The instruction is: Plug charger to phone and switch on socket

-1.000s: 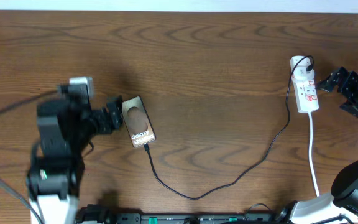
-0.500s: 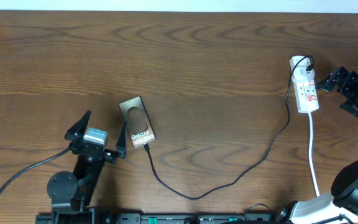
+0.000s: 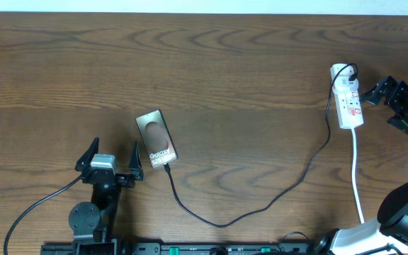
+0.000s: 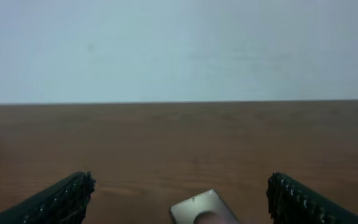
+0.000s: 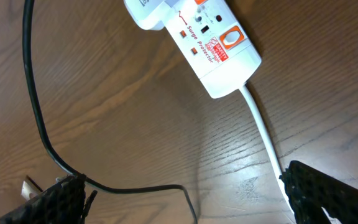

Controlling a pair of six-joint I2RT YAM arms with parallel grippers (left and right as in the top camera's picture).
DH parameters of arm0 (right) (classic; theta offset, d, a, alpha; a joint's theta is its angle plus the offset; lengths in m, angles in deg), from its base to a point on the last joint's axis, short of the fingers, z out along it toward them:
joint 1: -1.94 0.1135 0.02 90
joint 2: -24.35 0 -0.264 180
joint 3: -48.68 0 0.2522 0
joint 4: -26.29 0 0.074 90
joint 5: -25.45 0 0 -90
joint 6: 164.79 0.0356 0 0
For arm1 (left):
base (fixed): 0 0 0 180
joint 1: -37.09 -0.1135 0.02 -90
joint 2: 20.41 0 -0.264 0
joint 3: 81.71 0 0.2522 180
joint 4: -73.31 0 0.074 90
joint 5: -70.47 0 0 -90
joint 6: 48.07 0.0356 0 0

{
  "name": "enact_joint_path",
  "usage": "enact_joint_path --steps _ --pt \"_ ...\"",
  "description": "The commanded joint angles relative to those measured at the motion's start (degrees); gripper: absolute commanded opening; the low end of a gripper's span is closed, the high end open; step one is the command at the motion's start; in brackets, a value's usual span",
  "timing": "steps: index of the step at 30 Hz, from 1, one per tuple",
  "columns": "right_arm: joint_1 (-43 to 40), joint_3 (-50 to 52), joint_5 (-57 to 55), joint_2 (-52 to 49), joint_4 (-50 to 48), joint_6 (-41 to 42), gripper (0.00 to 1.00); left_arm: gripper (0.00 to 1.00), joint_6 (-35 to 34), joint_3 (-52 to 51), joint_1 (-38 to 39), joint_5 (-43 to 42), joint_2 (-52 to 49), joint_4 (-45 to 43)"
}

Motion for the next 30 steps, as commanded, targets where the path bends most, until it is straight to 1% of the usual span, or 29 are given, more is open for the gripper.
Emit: enact_joint_path --steps 1,2,4,5,30 --pt "0.24 0.04 0.33 0.96 -0.02 0.42 0.99 0.91 -1.40 -0.11 -0.24 2.29 0.63 3.45" --pt "0.24 0.04 0.35 0.96 -0.02 0.42 0.99 0.91 -1.84 -0.11 -0.24 2.95 0.63 4.90" --pt "0.24 0.04 0.33 0.96 -0.02 0.42 0.99 0.91 -4.96 -0.11 -0.24 5.60 0.63 8.81" --pt "0.24 0.04 0.33 0.96 -0.02 0.42 0.99 0.91 -5.38 -0.11 -0.24 6.75 0.63 8.87" --pt "0.24 0.04 0.33 0.96 -0.02 0.42 0.99 0.91 -5.29 -0.11 -0.24 6.23 0.48 8.68"
